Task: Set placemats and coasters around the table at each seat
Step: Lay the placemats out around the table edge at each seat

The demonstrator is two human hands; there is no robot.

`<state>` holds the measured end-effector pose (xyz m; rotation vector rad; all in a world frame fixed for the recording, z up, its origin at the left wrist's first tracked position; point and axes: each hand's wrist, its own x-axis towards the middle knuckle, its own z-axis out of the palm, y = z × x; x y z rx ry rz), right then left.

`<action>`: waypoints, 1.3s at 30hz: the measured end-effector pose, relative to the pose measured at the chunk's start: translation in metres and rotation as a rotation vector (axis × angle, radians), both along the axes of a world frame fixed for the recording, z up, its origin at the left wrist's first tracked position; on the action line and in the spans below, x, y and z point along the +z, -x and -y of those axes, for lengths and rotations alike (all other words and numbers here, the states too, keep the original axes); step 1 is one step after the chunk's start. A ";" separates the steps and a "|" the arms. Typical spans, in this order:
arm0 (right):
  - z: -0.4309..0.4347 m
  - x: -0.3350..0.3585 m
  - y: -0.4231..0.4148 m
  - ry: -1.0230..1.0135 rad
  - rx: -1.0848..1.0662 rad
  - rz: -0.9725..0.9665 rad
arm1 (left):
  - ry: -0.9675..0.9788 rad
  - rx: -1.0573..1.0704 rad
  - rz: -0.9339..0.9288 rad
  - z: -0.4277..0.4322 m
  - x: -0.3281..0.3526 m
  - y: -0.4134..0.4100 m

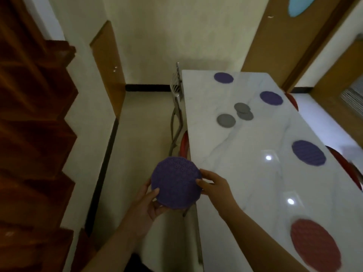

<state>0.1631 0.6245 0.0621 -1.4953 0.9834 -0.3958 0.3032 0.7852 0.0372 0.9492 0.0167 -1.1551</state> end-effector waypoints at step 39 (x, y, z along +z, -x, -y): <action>0.113 -0.118 0.006 -0.438 -1.295 -0.269 | -0.013 -0.669 0.122 0.302 -0.028 -0.197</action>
